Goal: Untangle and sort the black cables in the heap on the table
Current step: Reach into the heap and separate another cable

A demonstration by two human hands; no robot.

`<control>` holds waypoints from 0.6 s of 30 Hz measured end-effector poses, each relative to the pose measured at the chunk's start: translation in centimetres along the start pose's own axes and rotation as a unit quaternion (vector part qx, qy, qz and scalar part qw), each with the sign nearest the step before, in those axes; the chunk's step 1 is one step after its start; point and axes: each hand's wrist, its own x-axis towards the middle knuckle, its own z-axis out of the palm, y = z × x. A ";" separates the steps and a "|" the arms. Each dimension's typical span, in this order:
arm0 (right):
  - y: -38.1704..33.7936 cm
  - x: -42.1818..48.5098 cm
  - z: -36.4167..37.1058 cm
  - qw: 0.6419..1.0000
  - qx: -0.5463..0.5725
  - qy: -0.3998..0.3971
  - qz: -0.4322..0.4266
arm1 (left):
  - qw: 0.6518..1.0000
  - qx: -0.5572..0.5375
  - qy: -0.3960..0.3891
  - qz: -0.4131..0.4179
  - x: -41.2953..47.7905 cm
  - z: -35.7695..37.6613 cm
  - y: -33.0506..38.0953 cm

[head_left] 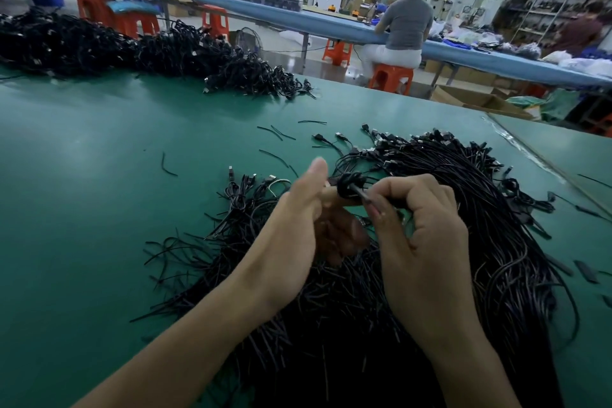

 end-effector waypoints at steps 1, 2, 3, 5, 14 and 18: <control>0.0 0.0 0.0 1.000 -0.009 -0.002 -0.013 | 0.999 -0.044 -0.008 -0.003 0.1 -0.1 0.0; 0.0 -0.1 0.1 1.000 -0.011 -0.005 -0.023 | 0.997 -0.074 -0.003 -0.008 0.3 -0.2 -0.1; 0.0 -0.1 0.1 0.999 -0.012 -0.008 -0.031 | 0.995 -0.100 0.011 -0.018 0.4 -0.3 -0.1; -0.1 -0.2 0.3 0.999 -0.025 -0.012 -0.040 | 0.990 -0.128 0.051 -0.024 0.7 -0.4 -0.2; 0.6 -0.2 0.1 0.994 0.041 -0.061 0.086 | 0.989 -0.109 0.042 0.092 0.8 -1.0 -0.2; 1.3 0.0 -0.4 0.988 0.074 -0.055 0.120 | 0.975 0.091 0.057 0.195 0.4 -0.8 -0.3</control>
